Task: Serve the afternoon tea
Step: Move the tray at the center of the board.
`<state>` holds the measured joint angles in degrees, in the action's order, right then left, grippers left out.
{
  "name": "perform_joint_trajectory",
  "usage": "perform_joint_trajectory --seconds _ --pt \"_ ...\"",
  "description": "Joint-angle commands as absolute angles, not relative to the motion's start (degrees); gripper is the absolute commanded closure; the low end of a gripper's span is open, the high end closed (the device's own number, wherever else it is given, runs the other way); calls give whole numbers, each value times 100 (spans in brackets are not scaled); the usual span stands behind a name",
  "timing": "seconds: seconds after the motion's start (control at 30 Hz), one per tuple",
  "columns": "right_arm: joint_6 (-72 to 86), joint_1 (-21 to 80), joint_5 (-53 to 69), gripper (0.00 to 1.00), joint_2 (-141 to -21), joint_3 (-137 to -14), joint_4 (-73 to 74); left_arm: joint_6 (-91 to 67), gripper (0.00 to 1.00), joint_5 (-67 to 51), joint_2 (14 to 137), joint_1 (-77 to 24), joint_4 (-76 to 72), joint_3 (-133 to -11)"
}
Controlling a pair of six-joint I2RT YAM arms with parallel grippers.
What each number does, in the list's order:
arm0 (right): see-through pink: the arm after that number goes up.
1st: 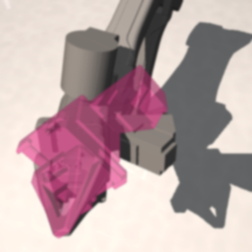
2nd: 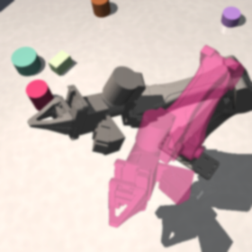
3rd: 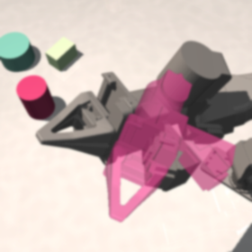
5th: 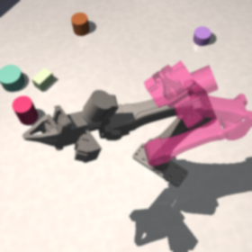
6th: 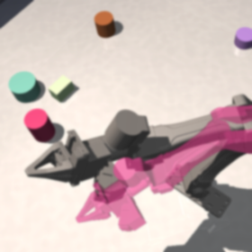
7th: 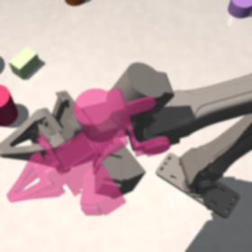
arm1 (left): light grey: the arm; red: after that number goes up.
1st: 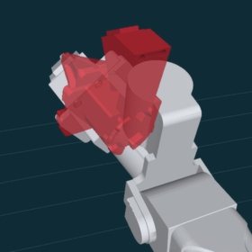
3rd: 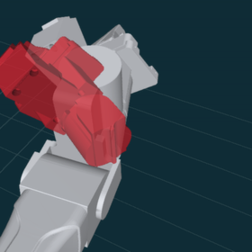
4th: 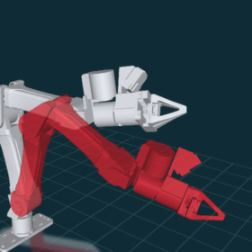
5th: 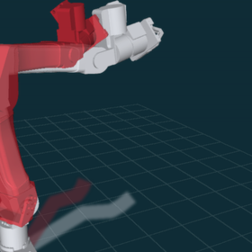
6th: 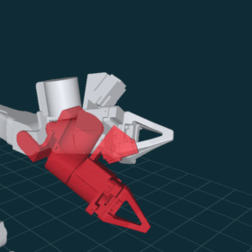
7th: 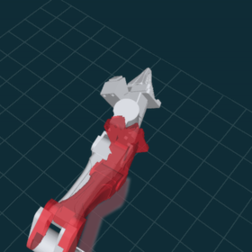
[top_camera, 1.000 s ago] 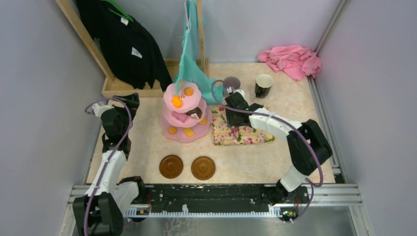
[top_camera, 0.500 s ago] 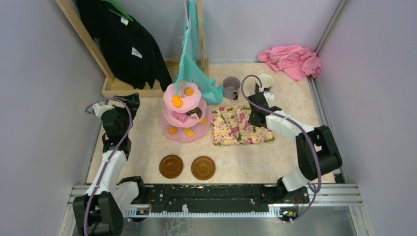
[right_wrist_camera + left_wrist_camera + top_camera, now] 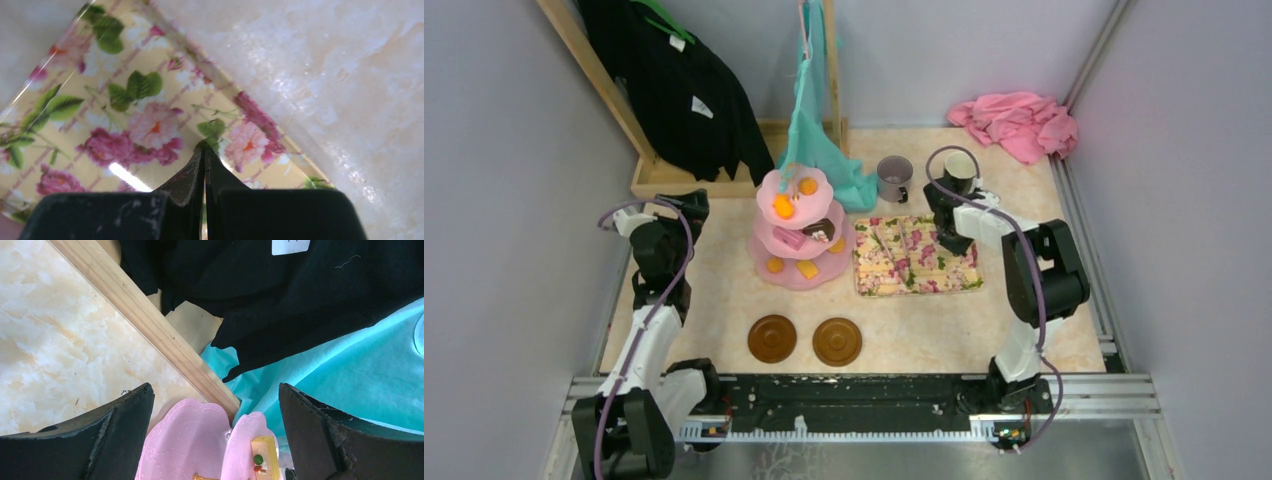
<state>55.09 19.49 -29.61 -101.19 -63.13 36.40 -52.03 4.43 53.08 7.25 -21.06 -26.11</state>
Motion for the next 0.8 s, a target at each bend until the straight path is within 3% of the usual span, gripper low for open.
perform_joint_trajectory --seconds 0.0,0.77 --pt "6071 1595 -3238 100 -10207 -6366 4090 -5084 1 388 5317 730 -2312 -2558" --pt "5990 -451 -3142 100 -10235 -6508 4148 -5046 1 275 5368 730 -2338 -2580"
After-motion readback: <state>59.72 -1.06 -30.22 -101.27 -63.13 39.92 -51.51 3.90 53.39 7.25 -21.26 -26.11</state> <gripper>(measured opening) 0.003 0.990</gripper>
